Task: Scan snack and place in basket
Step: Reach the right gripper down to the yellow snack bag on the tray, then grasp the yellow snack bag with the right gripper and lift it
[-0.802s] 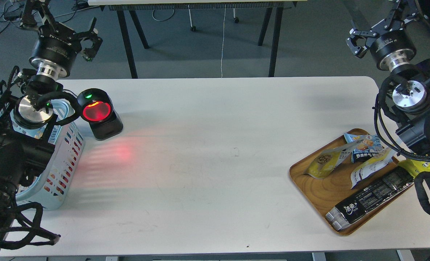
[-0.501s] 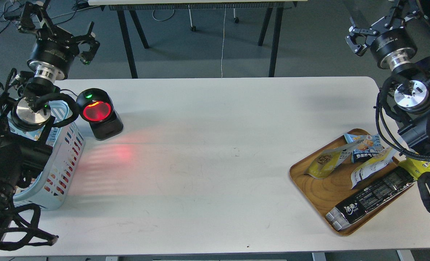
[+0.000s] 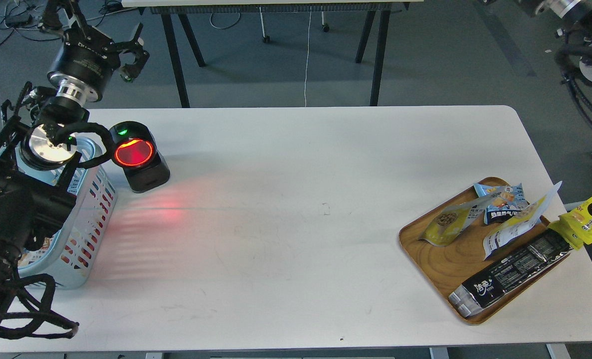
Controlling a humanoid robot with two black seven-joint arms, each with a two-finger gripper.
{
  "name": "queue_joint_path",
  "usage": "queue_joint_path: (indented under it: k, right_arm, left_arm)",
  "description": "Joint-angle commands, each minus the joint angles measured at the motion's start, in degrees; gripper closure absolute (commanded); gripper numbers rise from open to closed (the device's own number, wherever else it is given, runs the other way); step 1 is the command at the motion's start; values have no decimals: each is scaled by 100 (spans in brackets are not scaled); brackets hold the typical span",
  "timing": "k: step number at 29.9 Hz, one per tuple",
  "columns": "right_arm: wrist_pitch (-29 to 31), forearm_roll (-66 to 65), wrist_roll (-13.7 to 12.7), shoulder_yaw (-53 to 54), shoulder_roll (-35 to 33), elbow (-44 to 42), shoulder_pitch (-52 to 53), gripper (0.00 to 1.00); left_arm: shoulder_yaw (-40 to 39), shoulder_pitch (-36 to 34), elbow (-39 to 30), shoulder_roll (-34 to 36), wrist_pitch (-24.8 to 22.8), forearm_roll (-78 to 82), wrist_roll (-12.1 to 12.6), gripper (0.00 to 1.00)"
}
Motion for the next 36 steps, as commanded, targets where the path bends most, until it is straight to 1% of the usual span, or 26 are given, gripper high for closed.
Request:
queue_joint_path:
  k: [1, 3, 6, 8, 10, 13, 15, 17, 20, 24, 27, 31, 33, 35, 36]
  right_arm:
    - [-3, -1074, 447, -1215, -151, 796, 659, 1]
    - [-3, -1742, 470, -1927, -283, 1253, 1108, 1]
    - [-3, -2849, 470, -2842, -284, 1755, 1697, 2]
    - [-3, -3325, 470, -3448, -301, 2193, 2118, 3]
    - [-3, -3554, 470, -4098, -336, 2694, 2531, 2]
    - [-3, -4186, 470, -5206, -538, 3669, 3269, 2]
    - [-235, -4765, 470, -5707, -618, 4250, 3639, 2]
    - [-560, -5451, 470, -6077, -627, 4559, 3790, 2]
    - [-964, -6383, 470, -6499, -627, 4569, 3790, 3]
    - [-1308, -7096, 470, -6966, -627, 4490, 3536, 4]
    - [-1352, -7571, 470, -7010, -662, 4104, 3237, 5]
    - [-1361, -7686, 470, -7010, -785, 3726, 2930, 7]
    - [-1361, -7686, 470, -7002, -785, 3638, 2772, 10]
    - [-1361, -7669, 470, -6984, -768, 3497, 2648, 19]
    - [-1361, -7669, 470, -6975, -741, 3418, 2595, 26]
  left_arm:
    - [42, 13, -19, 58, -59, 0, 18, 0]
    - [42, 13, -19, 67, -68, -9, 26, 0]
    - [129, 13, -19, 58, -103, 0, 35, 0]
    - [296, 13, -19, 58, -208, 0, 9, 0]
    - [306, 13, -19, 58, -278, -9, 9, 0]
    - [297, 4, -10, 58, -340, -9, -9, 0]
    - [288, 4, -10, 67, -393, -9, -9, 0]
    - [279, 4, -1, 75, -480, -9, -18, 0]
    - [253, -5, -1, 75, -507, -18, -26, 0]
    - [262, 13, -1, 93, -490, -18, -26, 0]
    - [270, 30, 16, 163, -498, -27, -26, 0]
    - [253, 4, 43, 146, -498, -27, -26, 0]
    - [253, -22, 43, 146, -498, -27, -26, 0]
    - [270, -101, 43, 137, -472, -27, -26, 0]
    - [270, -136, 43, 146, -463, -18, -26, 0]
